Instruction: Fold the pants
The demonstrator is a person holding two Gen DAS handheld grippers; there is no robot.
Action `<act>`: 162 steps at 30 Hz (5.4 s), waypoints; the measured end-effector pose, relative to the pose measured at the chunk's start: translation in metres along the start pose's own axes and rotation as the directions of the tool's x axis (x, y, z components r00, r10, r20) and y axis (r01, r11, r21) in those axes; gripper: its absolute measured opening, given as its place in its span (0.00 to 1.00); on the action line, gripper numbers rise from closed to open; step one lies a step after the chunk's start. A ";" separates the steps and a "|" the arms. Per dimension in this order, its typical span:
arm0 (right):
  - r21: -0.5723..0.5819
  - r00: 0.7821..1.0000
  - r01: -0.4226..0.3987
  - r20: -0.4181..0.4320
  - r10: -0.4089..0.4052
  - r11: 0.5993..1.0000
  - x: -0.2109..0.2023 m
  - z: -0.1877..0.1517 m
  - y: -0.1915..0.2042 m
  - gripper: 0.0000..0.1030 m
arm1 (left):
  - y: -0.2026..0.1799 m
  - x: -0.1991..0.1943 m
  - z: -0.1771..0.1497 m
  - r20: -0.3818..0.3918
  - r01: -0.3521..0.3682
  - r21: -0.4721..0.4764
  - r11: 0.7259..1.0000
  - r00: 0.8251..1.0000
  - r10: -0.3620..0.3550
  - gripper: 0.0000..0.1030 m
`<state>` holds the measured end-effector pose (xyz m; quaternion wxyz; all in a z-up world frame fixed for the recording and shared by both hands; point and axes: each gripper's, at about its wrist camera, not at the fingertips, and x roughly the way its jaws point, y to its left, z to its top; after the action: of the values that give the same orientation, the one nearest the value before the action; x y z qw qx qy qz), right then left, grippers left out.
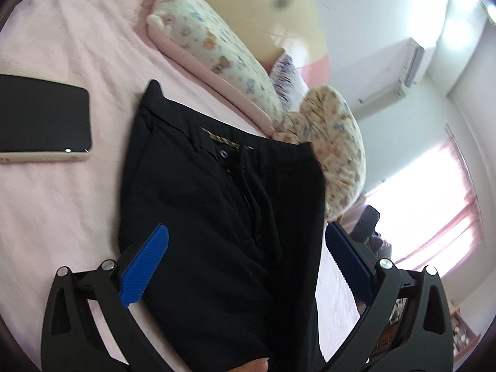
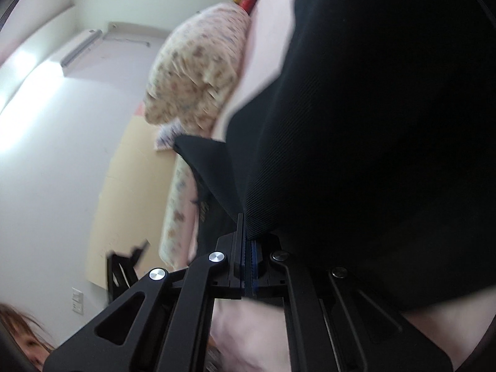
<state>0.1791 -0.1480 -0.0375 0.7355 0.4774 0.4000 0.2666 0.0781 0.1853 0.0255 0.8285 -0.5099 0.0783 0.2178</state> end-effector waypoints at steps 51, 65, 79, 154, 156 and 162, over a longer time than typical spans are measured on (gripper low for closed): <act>0.320 0.539 0.598 0.518 -0.664 0.735 -0.309 0.061 -0.044 0.02 | 0.006 0.023 -0.001 -0.111 -0.043 -0.003 0.999 0.993 0.043 0.98; 0.150 0.741 0.511 0.423 -0.522 0.846 -0.260 0.006 -0.029 0.11 | -0.014 0.030 -0.016 -0.193 0.056 0.120 0.991 0.981 -0.032 0.98; 0.424 0.973 -0.230 0.114 0.200 0.876 0.035 0.070 0.026 0.54 | -0.027 -0.025 0.014 0.058 0.137 0.527 0.839 0.979 -0.197 0.98; -0.871 0.911 0.375 0.283 -0.300 0.317 0.047 -0.039 0.109 0.04 | -0.205 0.239 0.007 -0.603 0.076 0.508 0.858 0.743 0.291 0.50; -0.883 0.921 0.353 0.269 -0.283 0.310 0.047 -0.043 0.110 0.03 | -0.198 0.248 0.005 -0.589 0.031 0.522 0.853 0.736 0.334 0.22; -0.873 0.930 0.343 0.262 -0.259 0.348 0.041 -0.038 0.110 0.03 | -0.177 0.234 0.027 -0.535 -0.034 0.479 0.877 0.781 0.323 0.06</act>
<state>0.1682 -0.0539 0.0407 0.9256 -0.0694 0.2432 0.2816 0.3627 0.2067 0.0989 0.8289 -0.3393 0.4332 0.1010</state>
